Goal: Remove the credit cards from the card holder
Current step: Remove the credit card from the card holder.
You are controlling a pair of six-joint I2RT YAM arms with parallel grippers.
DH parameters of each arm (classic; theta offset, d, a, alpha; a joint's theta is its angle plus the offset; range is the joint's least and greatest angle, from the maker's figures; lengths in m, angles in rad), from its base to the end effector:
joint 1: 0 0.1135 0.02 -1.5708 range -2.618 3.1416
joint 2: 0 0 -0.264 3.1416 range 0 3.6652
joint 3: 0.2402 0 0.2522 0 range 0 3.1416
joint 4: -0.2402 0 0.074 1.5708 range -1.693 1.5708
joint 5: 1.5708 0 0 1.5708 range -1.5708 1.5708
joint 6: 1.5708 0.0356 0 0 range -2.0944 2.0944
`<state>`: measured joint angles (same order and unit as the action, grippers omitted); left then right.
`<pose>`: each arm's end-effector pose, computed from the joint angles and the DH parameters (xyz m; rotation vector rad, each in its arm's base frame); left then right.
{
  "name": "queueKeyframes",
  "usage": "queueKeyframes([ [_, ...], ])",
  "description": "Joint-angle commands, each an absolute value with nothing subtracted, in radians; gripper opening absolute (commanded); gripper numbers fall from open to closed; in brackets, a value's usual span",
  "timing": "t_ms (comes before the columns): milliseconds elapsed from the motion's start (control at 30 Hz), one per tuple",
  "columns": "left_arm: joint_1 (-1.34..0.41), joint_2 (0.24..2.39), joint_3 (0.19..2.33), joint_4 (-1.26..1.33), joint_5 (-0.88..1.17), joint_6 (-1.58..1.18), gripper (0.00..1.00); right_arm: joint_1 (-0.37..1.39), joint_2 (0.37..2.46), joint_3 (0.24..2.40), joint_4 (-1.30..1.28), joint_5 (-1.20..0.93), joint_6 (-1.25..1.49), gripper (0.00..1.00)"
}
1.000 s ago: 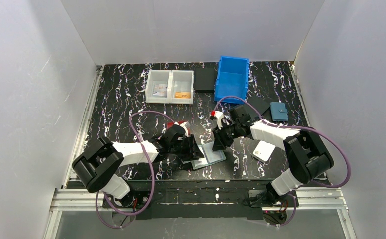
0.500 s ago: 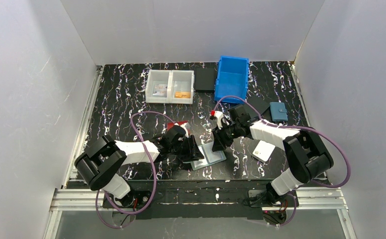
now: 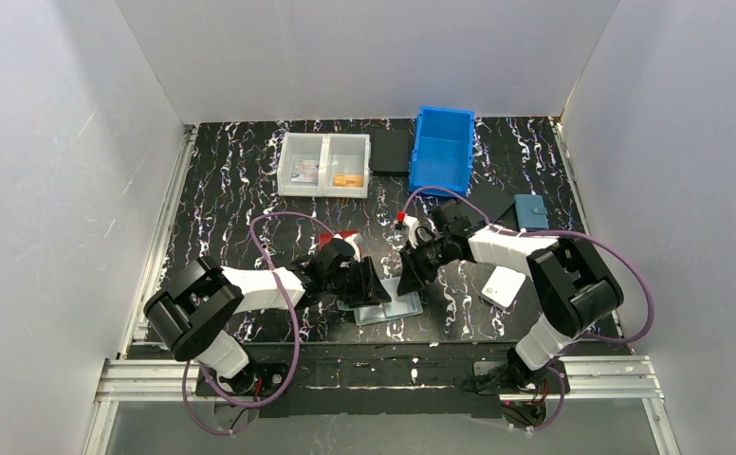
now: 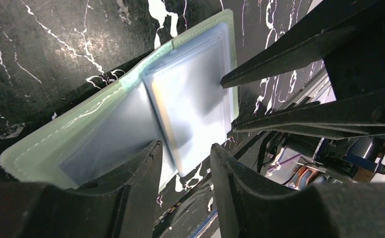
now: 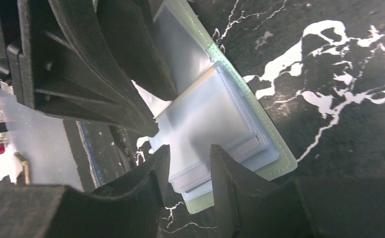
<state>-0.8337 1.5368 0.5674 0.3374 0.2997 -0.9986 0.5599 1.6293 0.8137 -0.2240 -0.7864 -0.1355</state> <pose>0.1846 -0.2190 0.1455 -0.0151 2.5174 -1.2407 0.2385 0.1792 0.1543 -1.1383 2.2973 1.1790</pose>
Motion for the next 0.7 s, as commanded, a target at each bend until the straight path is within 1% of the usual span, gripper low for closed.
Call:
queueKeyframes([
  [0, -0.836, 1.558, 0.568, 0.344, 0.314, -0.988, 0.41, 0.572, 1.683, 0.837, -0.213, -0.881, -0.088, 0.45],
  [167, -0.836, 1.575, 0.569, 0.348, 0.320, -0.991, 0.41, 0.572, 1.682, 0.833, -0.171, -0.987, -0.040, 0.46],
  [267, -0.836, 1.586, 0.571, 0.350, 0.328, -0.991, 0.43, 0.571, 1.668, 0.824, -0.138, -1.038, -0.007, 0.51],
  [433, -0.836, 1.593, 0.571, 0.353, 0.335, -0.991, 0.43, 0.569, 1.662, 0.819, -0.108, -1.067, 0.031, 0.53],
  [567, -0.837, 1.598, 0.563, 0.352, 0.319, -0.999, 0.37, 0.563, 1.661, 0.823, -0.109, -1.048, 0.037, 0.53],
  [667, -0.836, 1.619, 0.557, 0.351, 0.309, -1.003, 0.24, 0.530, 1.629, 0.832, -0.136, -1.011, 0.015, 0.53],
])
